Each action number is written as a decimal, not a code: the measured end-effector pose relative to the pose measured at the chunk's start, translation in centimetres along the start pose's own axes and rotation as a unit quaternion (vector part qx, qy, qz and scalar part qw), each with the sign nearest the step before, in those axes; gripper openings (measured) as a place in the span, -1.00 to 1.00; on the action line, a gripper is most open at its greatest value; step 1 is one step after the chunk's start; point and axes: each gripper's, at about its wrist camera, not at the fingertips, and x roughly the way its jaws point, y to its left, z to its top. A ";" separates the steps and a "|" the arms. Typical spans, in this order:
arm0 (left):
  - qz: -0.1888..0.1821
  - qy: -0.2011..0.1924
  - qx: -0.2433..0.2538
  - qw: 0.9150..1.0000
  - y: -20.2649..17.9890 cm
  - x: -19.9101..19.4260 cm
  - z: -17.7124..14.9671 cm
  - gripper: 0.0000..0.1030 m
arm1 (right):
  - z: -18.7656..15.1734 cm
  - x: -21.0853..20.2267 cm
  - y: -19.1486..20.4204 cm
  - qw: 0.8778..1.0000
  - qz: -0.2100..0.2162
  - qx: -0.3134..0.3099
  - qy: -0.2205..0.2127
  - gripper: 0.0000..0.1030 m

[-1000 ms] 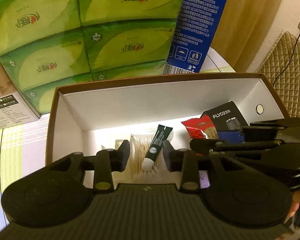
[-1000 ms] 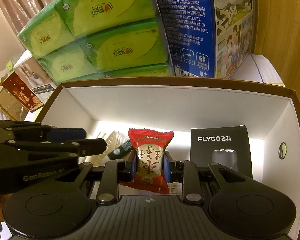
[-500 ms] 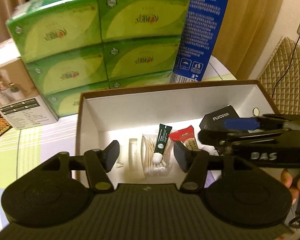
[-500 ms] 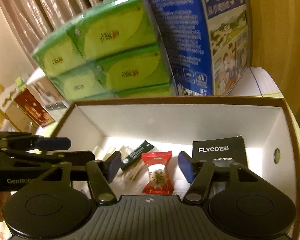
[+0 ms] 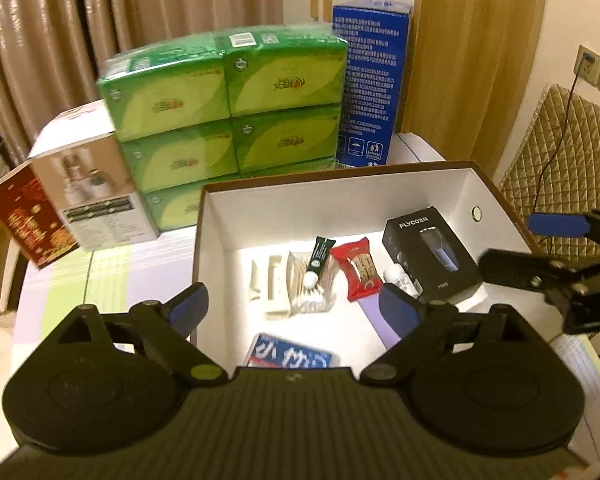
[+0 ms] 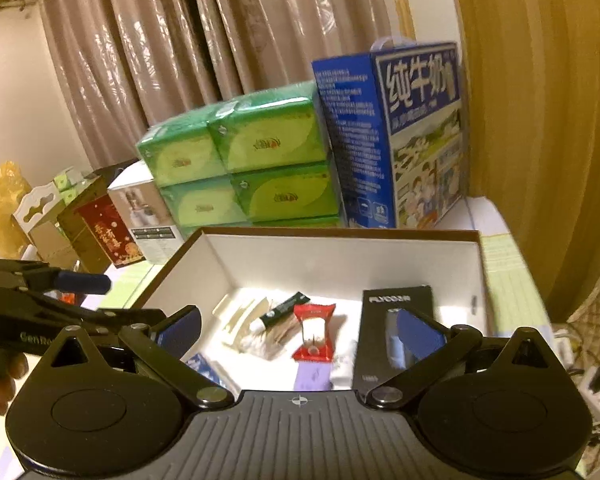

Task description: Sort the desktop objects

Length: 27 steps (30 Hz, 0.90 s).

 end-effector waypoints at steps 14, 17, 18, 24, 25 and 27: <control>0.038 -0.029 -0.025 0.999 -3.6 -9.6 -4.5 0.91 | -4.2 -10.0 1.1 1.000 -0.014 -0.003 -0.007 0.97; 0.046 -0.037 -0.030 0.998 -4.6 -11.3 -5.5 0.95 | -4.9 -11.5 1.4 1.000 -0.008 -0.004 -0.007 0.97; 0.048 -0.040 -0.032 0.998 -4.8 -11.7 -5.8 0.98 | -5.2 -11.8 1.5 1.000 -0.007 -0.005 -0.005 0.97; 0.056 -0.050 -0.042 0.996 -6.2 -14.4 -7.2 0.98 | -6.2 -13.8 1.9 1.000 0.001 -0.005 -0.007 0.97; 0.056 -0.051 -0.043 0.996 -6.3 -14.8 -7.4 0.98 | -6.4 -14.1 2.1 1.000 0.001 -0.009 -0.007 0.97; 0.058 -0.053 -0.046 0.996 -6.7 -15.4 -7.7 0.98 | -6.6 -14.6 2.3 1.000 0.000 -0.015 -0.008 0.97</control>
